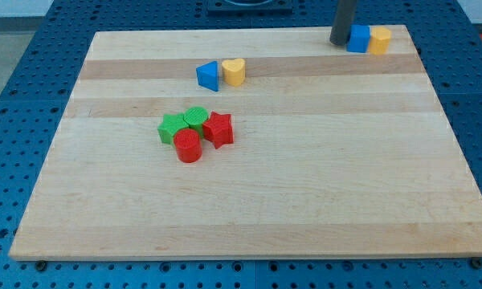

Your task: Push the blue triangle below to the yellow hexagon

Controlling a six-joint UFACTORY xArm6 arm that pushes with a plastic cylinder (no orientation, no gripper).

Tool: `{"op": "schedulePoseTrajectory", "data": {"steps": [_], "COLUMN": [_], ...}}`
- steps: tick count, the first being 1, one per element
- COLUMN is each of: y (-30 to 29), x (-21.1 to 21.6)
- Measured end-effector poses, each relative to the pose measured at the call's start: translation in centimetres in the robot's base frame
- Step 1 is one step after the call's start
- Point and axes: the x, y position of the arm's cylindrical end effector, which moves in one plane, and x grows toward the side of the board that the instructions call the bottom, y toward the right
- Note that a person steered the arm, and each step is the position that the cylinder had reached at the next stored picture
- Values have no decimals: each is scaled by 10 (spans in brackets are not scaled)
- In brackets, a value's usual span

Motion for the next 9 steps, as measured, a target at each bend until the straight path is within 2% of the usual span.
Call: {"op": "schedulePoseTrajectory", "data": {"steps": [2,5,6,7,9], "y": [-13,-197,-243,-271,-277], "x": [0,1,13,36,74]}}
